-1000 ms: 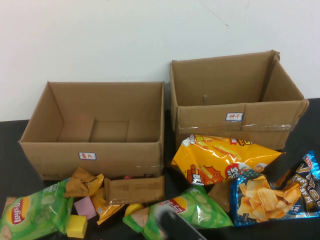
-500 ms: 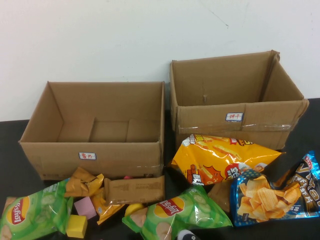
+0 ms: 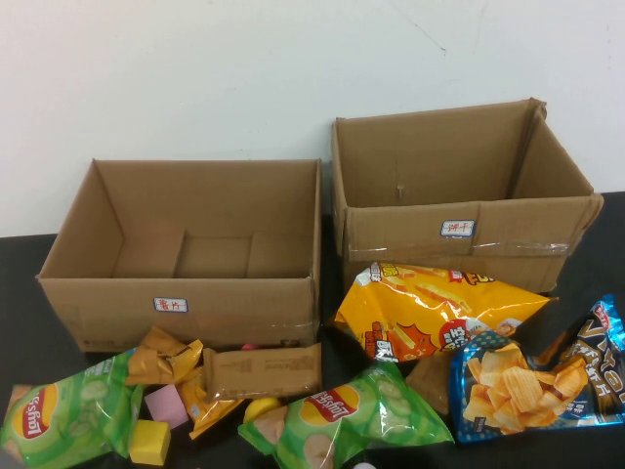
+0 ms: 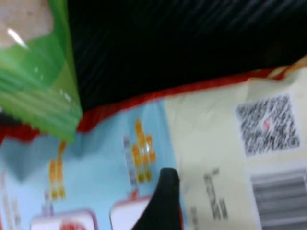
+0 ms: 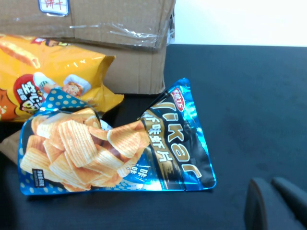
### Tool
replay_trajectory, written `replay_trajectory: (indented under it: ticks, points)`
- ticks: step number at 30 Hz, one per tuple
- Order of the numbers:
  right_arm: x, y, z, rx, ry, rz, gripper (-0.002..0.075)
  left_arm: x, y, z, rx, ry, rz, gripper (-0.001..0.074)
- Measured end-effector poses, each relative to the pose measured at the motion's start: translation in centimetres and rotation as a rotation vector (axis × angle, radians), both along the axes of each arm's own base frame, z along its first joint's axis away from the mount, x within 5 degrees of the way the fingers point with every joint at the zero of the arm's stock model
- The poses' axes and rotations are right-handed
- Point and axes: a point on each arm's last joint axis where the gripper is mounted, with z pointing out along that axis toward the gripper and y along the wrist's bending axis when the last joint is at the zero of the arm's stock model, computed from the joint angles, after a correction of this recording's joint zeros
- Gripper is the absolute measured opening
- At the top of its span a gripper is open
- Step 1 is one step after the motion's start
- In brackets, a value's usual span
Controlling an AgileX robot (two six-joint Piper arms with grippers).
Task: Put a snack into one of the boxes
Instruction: Pick up the potato chip
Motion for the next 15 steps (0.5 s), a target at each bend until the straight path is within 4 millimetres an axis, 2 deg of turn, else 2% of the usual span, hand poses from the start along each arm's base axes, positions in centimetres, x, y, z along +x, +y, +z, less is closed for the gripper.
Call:
replay_trajectory:
  ticks: [3,5,8,10,15]
  points:
    - [0.00,0.00,0.00,0.000,0.000,0.000,-0.0001,0.15,-0.18,-0.94,0.013,-0.006,-0.014,0.0600]
    - [0.00,0.00,0.00,0.000,0.000,0.000,-0.0001,0.24,-0.33,-1.23,0.009,-0.011,-0.024,0.0488]
    - [0.00,0.00,0.00,0.000,0.000,0.000,-0.0001,0.40,-0.74,-1.24,-0.017,-0.023,-0.044,0.0230]
    - [0.00,0.00,0.00,0.000,0.000,0.000,-0.0001,0.46,-0.93,-1.21,-0.034,-0.029,-0.052,0.0128]
    - [0.00,0.00,0.00,0.000,0.000,0.000,-0.0001,0.49,-1.03,-0.72,-0.056,-0.036,-0.055,0.0115]
